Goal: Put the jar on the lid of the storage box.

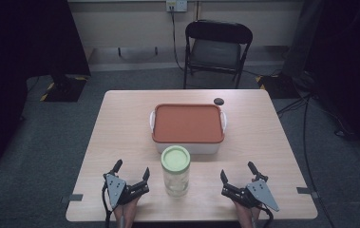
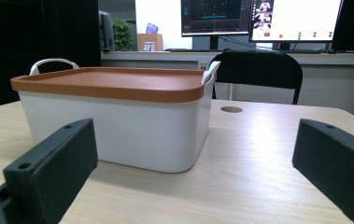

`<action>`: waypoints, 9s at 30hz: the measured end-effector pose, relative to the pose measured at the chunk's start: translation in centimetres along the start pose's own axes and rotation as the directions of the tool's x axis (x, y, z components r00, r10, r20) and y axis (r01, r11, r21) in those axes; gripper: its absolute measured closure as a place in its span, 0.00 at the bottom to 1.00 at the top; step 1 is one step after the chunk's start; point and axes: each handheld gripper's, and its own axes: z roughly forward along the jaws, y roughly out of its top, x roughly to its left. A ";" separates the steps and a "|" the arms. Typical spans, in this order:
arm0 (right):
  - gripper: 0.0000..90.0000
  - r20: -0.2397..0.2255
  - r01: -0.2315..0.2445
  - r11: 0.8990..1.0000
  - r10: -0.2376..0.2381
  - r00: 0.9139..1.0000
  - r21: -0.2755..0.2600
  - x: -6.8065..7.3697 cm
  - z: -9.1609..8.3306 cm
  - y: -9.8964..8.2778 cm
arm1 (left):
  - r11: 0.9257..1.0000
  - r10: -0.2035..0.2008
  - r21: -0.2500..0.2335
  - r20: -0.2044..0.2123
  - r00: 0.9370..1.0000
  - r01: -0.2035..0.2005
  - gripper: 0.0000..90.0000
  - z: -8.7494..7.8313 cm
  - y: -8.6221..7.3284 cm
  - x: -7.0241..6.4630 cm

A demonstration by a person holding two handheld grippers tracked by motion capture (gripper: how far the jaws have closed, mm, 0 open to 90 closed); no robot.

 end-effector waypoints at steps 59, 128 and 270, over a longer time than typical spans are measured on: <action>0.00 0.003 -0.001 1.000 0.001 1.000 0.000 0.0 0.0 0.0 | 1.000 -0.013 -0.004 0.051 0.999 0.013 0.00 -0.3 1.5 -0.6; 0.00 0.009 0.000 1.000 0.000 1.000 0.001 0.0 0.0 0.0 | 0.995 -0.027 -0.090 0.148 0.989 0.041 0.00 -3.7 7.6 -2.9; 0.00 0.000 0.000 1.000 0.000 1.000 0.001 0.0 -0.1 0.0 | 0.999 -0.001 0.042 0.373 0.928 -0.016 0.01 3.4 5.8 -10.0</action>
